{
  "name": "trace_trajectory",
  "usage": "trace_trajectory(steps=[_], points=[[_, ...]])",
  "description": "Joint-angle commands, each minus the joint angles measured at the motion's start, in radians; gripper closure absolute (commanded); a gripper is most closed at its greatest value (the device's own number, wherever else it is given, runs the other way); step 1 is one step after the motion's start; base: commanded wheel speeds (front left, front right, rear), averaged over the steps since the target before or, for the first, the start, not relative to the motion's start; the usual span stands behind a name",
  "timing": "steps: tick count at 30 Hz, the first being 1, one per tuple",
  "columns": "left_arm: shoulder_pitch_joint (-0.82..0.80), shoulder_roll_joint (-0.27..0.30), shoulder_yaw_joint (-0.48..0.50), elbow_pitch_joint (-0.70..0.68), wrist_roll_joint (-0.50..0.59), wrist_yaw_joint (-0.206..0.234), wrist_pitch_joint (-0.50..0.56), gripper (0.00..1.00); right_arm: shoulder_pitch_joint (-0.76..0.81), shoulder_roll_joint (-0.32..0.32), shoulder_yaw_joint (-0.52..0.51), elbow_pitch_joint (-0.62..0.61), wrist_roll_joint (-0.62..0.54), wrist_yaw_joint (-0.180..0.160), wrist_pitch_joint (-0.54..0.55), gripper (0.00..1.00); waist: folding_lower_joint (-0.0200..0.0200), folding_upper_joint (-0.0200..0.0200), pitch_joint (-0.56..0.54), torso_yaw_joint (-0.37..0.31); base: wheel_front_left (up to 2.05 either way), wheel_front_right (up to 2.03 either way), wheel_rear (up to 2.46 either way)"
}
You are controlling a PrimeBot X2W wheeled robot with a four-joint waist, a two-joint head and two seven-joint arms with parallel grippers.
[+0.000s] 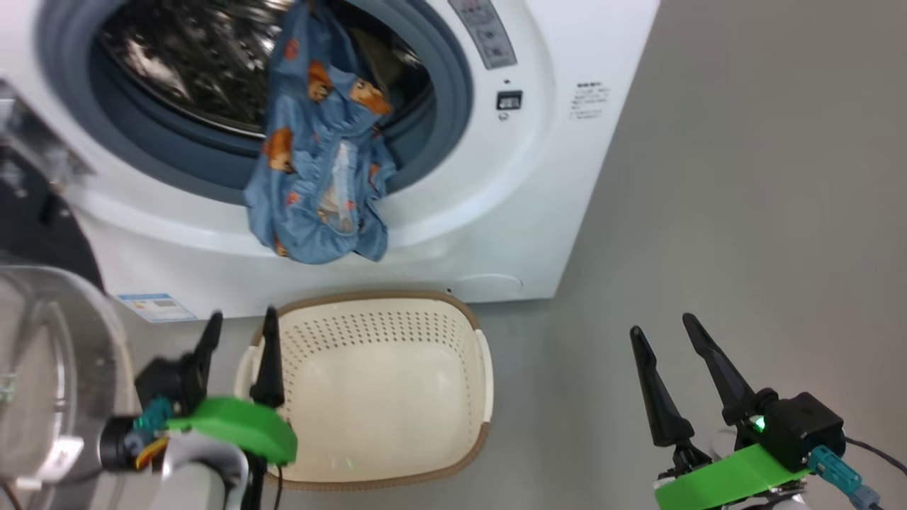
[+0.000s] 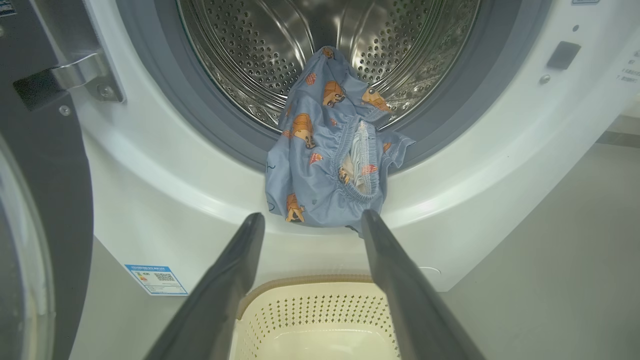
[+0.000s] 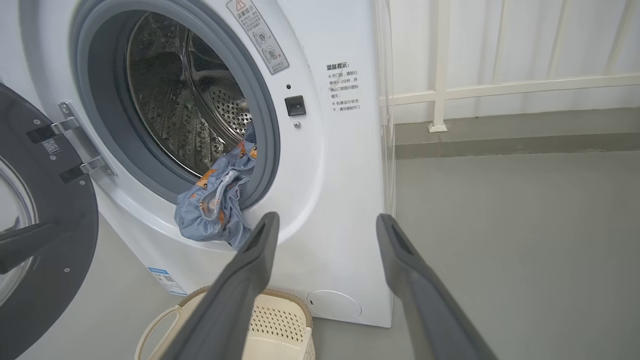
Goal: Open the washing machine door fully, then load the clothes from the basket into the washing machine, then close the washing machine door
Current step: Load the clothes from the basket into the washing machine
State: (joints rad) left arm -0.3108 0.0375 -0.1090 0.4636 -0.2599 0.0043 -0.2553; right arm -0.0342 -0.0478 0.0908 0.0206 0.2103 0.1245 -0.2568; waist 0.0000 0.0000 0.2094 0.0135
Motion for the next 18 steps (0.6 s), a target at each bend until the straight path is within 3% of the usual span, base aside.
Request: trace_trajectory(steps=[1,18], points=[[0.010,0.015,0.028,-0.031,-0.002,0.005,-0.006,0.00,0.004,-0.002,0.024,-0.023,-0.008,0.006,-0.005,0.00,0.0000,0.0000,-0.034,0.030,0.00,0.00,0.00],[0.306,0.013,0.016,-0.248,-0.056,0.070,-0.006,0.00,0.102,-0.019,0.000,-0.024,-0.002,0.006,-0.005,0.00,0.0000,0.0000,-0.167,0.043,0.00,0.00,0.00]])
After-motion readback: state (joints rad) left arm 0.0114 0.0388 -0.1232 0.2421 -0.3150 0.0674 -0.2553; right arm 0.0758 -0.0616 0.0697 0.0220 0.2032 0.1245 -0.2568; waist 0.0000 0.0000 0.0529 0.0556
